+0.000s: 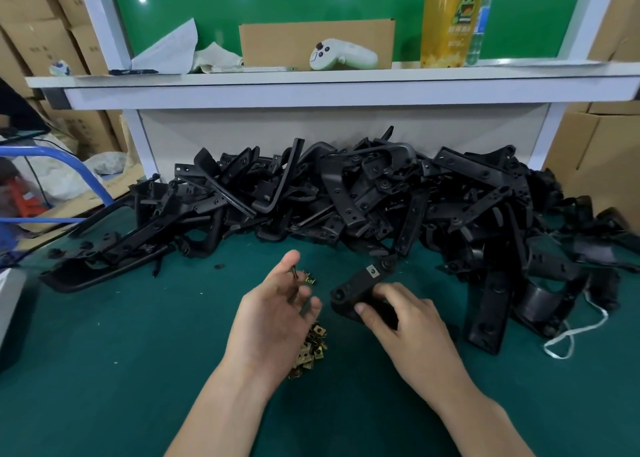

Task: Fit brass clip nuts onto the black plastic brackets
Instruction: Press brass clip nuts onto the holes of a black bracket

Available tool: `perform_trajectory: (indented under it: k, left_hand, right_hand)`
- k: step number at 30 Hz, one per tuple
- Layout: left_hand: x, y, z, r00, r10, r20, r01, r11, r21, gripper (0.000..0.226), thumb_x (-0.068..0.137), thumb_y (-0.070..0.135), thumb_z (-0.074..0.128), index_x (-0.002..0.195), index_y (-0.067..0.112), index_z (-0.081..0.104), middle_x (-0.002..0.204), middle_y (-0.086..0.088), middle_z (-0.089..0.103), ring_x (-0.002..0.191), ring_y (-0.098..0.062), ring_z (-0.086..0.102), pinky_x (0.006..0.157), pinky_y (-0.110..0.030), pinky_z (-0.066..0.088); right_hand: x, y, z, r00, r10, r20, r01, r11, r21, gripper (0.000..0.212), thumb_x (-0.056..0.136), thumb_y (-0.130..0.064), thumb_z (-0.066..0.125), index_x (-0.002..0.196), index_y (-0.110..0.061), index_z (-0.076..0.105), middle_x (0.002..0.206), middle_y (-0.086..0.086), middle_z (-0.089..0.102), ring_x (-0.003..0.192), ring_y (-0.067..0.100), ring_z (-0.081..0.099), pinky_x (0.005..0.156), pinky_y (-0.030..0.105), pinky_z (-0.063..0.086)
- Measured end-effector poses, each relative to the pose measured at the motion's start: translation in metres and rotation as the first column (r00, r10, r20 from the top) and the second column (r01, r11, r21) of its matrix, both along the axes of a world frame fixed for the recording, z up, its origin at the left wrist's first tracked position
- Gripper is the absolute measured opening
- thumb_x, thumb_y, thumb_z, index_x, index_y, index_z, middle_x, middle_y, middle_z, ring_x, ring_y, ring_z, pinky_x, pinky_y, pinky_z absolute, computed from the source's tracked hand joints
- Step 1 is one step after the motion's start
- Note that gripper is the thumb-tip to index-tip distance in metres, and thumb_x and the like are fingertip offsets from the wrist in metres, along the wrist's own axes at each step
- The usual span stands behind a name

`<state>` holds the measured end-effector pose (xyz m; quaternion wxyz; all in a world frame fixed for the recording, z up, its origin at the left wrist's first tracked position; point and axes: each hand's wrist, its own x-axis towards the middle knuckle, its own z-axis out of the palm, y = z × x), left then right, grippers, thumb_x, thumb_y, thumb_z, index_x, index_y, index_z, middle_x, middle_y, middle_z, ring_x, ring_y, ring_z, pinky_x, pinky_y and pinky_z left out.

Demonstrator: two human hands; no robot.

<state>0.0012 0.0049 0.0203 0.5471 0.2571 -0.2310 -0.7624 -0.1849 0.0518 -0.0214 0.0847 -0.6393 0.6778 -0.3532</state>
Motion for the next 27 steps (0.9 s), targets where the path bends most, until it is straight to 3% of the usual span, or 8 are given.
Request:
perform_trajectory:
  k: [11,15,20,27]
  left_hand:
    - [0.003,-0.003,-0.005,0.999,-0.013,0.031,0.013,1.000,-0.014,0.046,0.077,0.011,0.063,0.122,0.016,0.070,0.082,0.001,0.059,0.066,-0.012,0.056,0.074,-0.032,0.047]
    - [0.001,-0.003,-0.008,0.988,0.010,0.156,-0.003,0.999,-0.039,0.028,0.095,0.013,0.059,0.118,0.014,0.074,0.081,0.002,0.060,0.069,-0.010,0.059,0.072,-0.029,0.052]
    - [-0.006,-0.002,-0.010,0.940,0.078,0.333,-0.027,0.987,-0.157,0.021,0.097,0.014,0.061,0.100,0.019,0.081,0.084,0.005,0.067,0.073,-0.006,0.064,0.066,-0.023,0.053]
    - [-0.009,0.004,-0.013,0.776,0.180,0.605,0.061,0.932,-0.356,0.017,0.097,0.030,0.065,0.100,0.041,0.077,0.103,0.008,0.077,0.094,-0.006,0.070,0.075,-0.022,0.051]
  right_hand:
    - [0.000,0.000,0.000,1.000,0.003,0.009,-0.003,1.000,-0.007,0.058,0.083,-0.077,0.031,0.118,-0.039,0.057,0.111,-0.028,0.056,0.096,0.011,0.045,0.080,0.026,0.038]
    - [0.000,0.001,0.000,1.000,0.010,0.006,-0.010,1.000,-0.008,0.056,0.083,-0.077,0.031,0.117,-0.039,0.056,0.109,-0.028,0.056,0.095,0.011,0.046,0.079,0.026,0.039]
    - [0.001,0.002,0.001,0.999,0.029,-0.013,-0.029,1.000,-0.010,0.044,0.087,-0.072,0.037,0.113,-0.041,0.056,0.106,-0.027,0.055,0.092,0.008,0.046,0.077,0.025,0.037]
    - [0.004,0.003,0.004,0.997,0.041,-0.066,-0.043,0.999,-0.031,0.038,0.090,-0.064,0.045,0.113,-0.038,0.060,0.107,-0.026,0.057,0.086,0.003,0.043,0.077,0.019,0.032]
